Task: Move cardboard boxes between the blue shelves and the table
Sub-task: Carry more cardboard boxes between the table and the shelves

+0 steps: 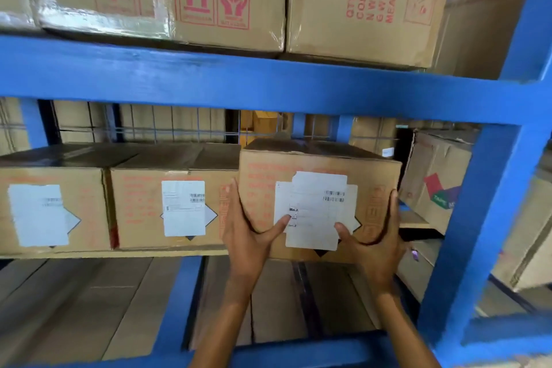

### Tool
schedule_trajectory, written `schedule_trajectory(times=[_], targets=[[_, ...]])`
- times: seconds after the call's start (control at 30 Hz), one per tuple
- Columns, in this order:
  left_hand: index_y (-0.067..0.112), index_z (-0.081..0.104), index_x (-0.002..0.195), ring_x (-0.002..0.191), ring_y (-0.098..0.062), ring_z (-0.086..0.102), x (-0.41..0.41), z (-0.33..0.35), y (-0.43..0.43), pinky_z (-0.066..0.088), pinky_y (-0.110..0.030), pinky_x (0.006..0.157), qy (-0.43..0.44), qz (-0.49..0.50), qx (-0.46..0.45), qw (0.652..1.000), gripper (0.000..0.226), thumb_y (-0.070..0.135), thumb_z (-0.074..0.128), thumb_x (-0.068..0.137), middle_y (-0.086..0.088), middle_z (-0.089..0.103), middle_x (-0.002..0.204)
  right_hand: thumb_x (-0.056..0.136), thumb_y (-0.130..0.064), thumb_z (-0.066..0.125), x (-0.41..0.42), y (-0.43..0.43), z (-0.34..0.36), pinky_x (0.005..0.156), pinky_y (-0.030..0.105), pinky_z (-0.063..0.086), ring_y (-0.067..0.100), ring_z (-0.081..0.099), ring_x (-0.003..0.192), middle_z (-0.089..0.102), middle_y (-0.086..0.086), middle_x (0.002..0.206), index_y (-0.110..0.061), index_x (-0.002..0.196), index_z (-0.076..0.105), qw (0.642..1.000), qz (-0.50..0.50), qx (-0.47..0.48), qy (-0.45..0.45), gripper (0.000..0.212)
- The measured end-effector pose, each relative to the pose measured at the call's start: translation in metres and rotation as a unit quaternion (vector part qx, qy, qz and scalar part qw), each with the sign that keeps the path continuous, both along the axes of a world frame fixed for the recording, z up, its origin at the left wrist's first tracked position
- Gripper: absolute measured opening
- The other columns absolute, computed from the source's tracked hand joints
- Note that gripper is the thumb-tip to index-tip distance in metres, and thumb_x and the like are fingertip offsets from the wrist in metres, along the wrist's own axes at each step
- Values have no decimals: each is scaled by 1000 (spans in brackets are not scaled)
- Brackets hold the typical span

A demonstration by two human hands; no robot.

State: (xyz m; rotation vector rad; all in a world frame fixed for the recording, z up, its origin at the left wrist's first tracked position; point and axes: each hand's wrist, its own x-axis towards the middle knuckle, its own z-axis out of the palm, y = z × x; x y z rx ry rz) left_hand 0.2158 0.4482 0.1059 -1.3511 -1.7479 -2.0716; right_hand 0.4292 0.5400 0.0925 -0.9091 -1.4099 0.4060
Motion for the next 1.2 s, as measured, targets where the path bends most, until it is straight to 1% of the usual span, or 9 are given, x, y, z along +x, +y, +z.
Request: schedule_trajectory(times=[0.23, 0.37, 0.47, 0.6, 0.67, 0.77, 0.93, 1.03, 1.2], targets=[[27, 7, 165, 159, -9, -6, -16, -9, 57, 16, -51, 123, 25, 68, 0, 997, 129, 64, 85, 69, 29, -2, 168, 50, -94, 72, -28, 85, -10, 108, 69, 45, 37, 47, 143, 49, 2, 157, -64, 156, 8, 996, 70, -59, -6, 128], [20, 5, 166, 160, -16, -9, -31, -21, 79, 10, -52, 124, 60, 97, -7, 993, 130, 68, 80, 71, 11, 3, 173, 56, -96, 66, -48, 114, -24, 106, 44, 39, 3, 45, 130, 51, -8, 150, -59, 159, 10, 997, 71, -34, 6, 123], [28, -2, 165, 160, -18, -9, -41, -30, 95, 1, -45, 126, 80, 112, -23, 990, 131, 73, 76, 71, 10, -1, 173, 66, -87, 69, -57, 130, -35, 111, 39, 27, -14, 31, 132, 39, -26, 154, -48, 163, 8, 999, 29, 1, -18, 122], [30, -5, 164, 159, -17, -15, -52, -40, 114, -8, -38, 128, 114, 140, -95, 979, 122, 79, 64, 76, 12, -19, 170, 76, -53, 86, -68, 145, -45, 111, 46, 36, 23, 41, 144, 37, 6, 162, -53, 159, -1, 996, 45, -39, -65, 120], [24, 5, 164, 158, -22, -17, -60, -49, 120, -5, -44, 129, 172, 168, -129, 962, 110, 78, 54, 82, 3, -23, 170, 78, -44, 88, -75, 153, -50, 116, 51, 35, 38, 42, 144, 37, 13, 162, -40, 162, -3, 989, 66, -76, -109, 123], [18, 10, 163, 159, -28, -14, -70, -55, 124, -7, -42, 128, 243, 212, -164, 932, 108, 80, 45, 83, -8, -21, 171, 77, -40, 91, -80, 161, -58, 118, 52, 31, 42, 39, 147, 35, 17, 164, -14, 165, 10, 987, 61, -93, -116, 123], [16, 6, 165, 158, -35, -11, -66, -56, 123, -11, -42, 128, 257, 228, -174, 923, 108, 78, 45, 86, -14, -19, 170, 75, -66, 75, -74, 165, -64, 116, 42, 32, 34, 38, 149, 31, 10, 167, -47, 161, -9, 988, 85, -51, -122, 122], [12, 5, 165, 159, -32, -11, -54, -61, 125, -12, -40, 128, 228, 199, -139, 943, 104, 69, 50, 91, -13, -15, 171, 84, -71, 66, -73, 167, -72, 120, 53, 31, 40, 29, 153, 16, 16, 171, -30, 166, 6, 982, -52, 45, -174, 110], [16, 1, 166, 160, -28, -8, -35, -68, 145, -10, -39, 129, 254, 170, -119, 945, 81, 51, 39, 103, -9, -10, 173, 101, -55, 45, -101, 169, -56, 130, 49, 2, 36, 4, 161, 1, 17, 174, -19, 168, 8, 939, -111, 168, -279, 84]])
